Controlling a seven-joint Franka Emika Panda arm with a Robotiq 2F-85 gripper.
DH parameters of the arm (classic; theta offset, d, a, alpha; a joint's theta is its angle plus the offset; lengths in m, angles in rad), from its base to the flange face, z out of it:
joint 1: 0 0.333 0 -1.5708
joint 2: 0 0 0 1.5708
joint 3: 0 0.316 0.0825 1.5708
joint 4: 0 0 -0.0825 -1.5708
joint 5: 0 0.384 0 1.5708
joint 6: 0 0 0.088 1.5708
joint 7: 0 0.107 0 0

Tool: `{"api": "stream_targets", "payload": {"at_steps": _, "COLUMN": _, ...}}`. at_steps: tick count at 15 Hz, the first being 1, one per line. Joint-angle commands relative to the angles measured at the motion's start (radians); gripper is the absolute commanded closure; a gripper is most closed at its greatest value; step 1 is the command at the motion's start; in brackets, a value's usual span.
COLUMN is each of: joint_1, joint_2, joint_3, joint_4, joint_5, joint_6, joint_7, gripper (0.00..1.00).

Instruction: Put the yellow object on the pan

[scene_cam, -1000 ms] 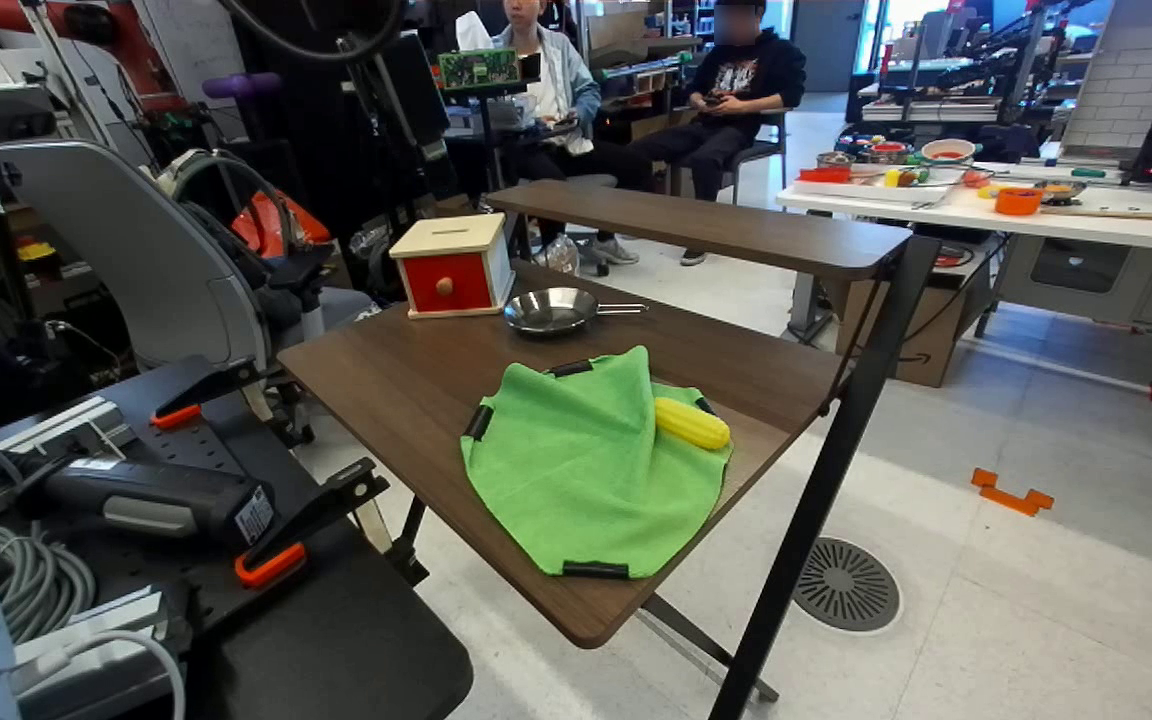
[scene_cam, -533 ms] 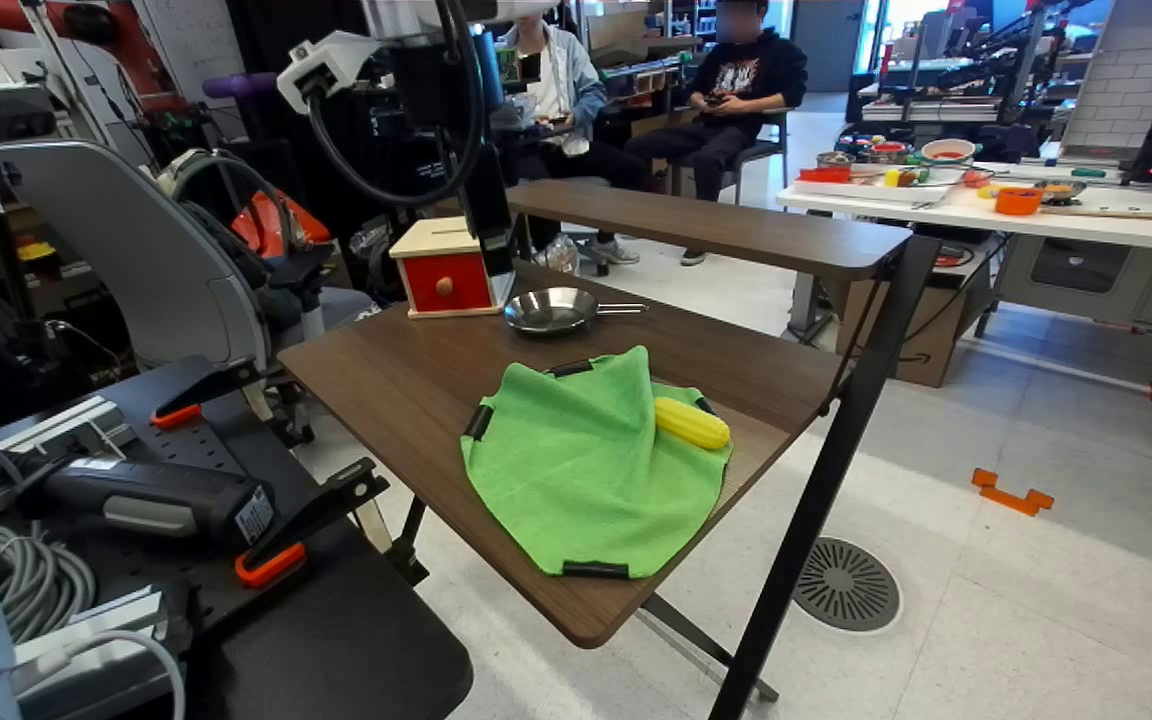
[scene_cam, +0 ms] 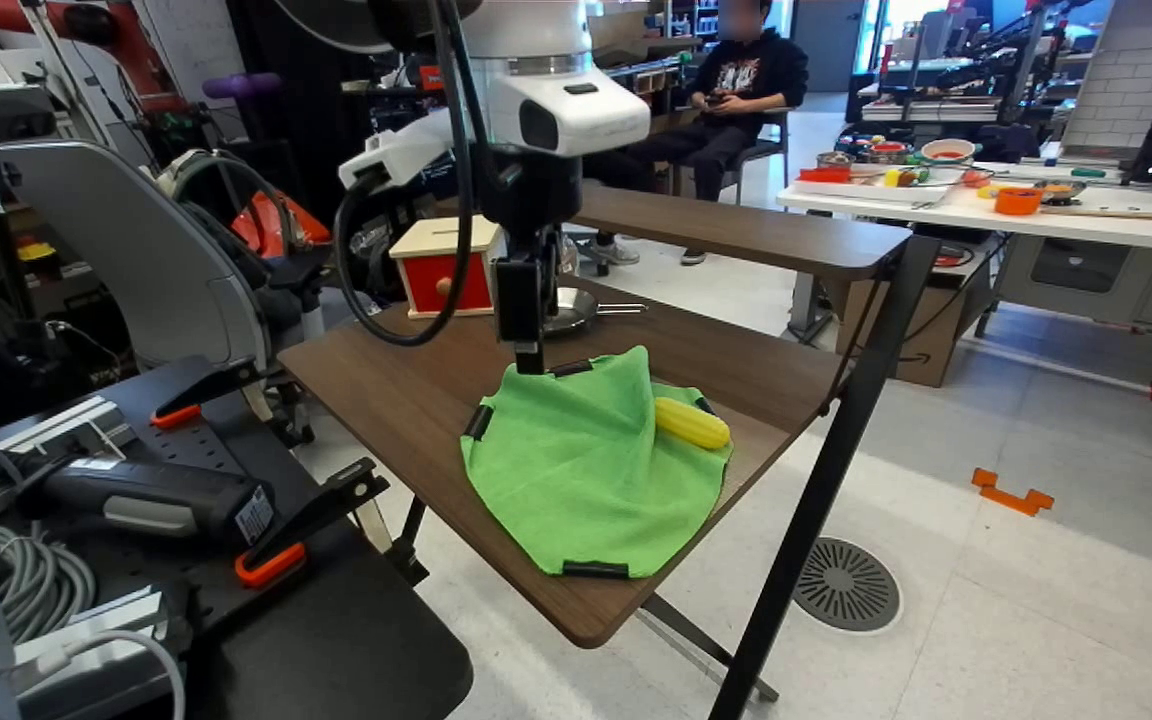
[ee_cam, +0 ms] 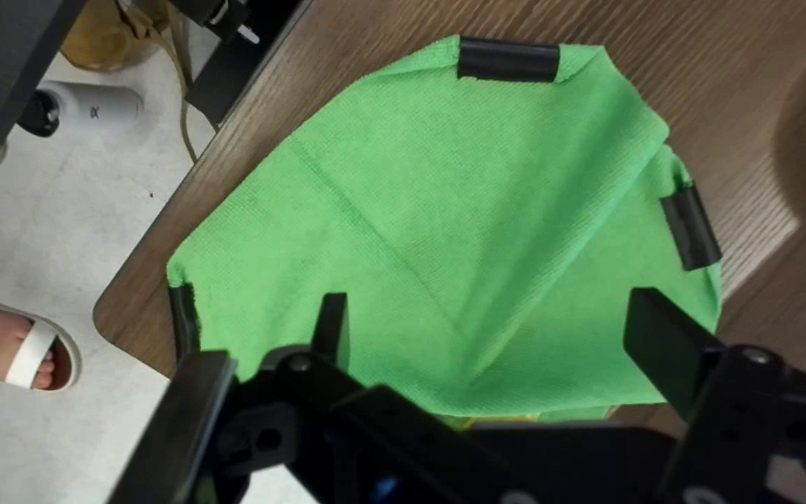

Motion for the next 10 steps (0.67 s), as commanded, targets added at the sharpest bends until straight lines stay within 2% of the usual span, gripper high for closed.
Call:
{"api": "stream_targets", "payload": {"at_steps": 1, "joint_1": -0.024, "joint_2": 0.105, "joint_3": -0.013, "joint_4": 0.138, "joint_5": 0.053, "joint_6": -0.075, "joint_7": 0.058, "gripper": 0.0}}
{"api": "stream_targets", "payload": {"at_steps": 10, "joint_1": -0.031, "joint_2": 0.3, "joint_3": -0.062, "joint_4": 0.356, "joint_5": 0.066, "joint_6": -0.09, "joint_7": 0.255, "gripper": 0.0}}
